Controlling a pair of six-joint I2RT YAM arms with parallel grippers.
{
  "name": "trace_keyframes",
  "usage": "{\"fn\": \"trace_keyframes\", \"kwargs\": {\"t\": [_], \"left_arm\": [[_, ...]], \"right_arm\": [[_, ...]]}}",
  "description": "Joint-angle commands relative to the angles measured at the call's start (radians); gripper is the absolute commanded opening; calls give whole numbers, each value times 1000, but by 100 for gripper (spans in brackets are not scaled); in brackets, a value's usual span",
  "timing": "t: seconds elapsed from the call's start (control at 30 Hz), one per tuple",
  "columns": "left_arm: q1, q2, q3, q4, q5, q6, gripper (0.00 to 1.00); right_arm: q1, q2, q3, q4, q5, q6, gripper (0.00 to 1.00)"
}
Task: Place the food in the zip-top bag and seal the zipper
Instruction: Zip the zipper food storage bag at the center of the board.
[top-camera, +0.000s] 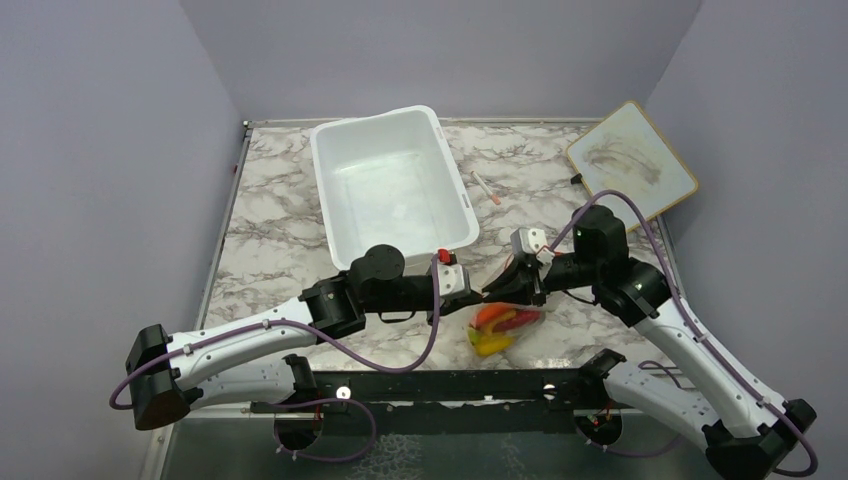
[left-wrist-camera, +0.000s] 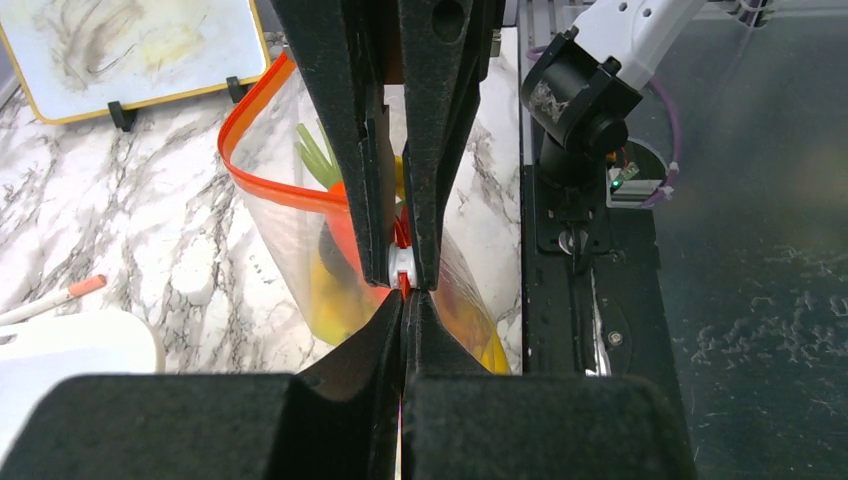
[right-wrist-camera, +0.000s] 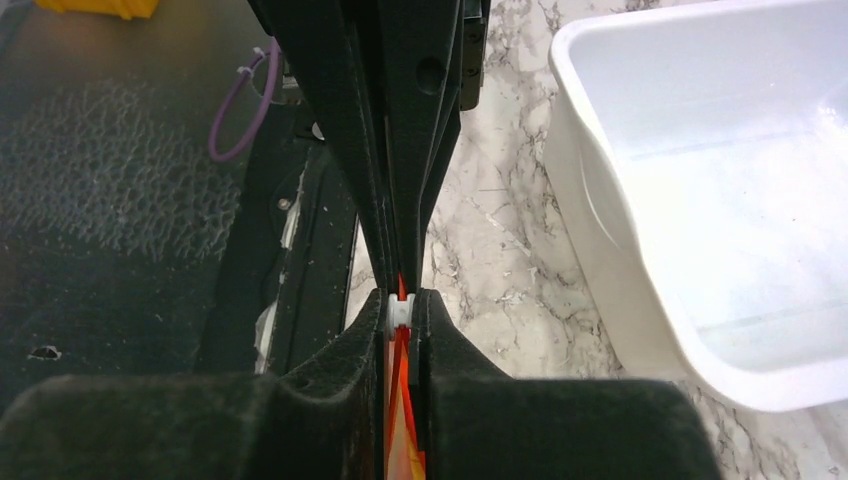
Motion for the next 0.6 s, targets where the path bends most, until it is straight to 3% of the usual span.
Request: {"fn": "trace_keyframes", "kwargs": {"t": [0.0, 0.37, 0.53, 0.57], "left_arm": [[-6, -8, 12, 47, 51, -2, 0], [-6, -62, 52, -109, -1, 76, 0], [-6, -84, 46, -104, -57, 67, 0], [-6, -86, 45, -96, -73, 53, 4]], "right_arm": [[7, -20, 8, -28, 53, -27, 1], [7, -93, 14, -166, 218, -115, 1], [7, -130, -2, -122, 200, -99, 1], [7, -129, -5, -108, 183, -95, 1]]}}
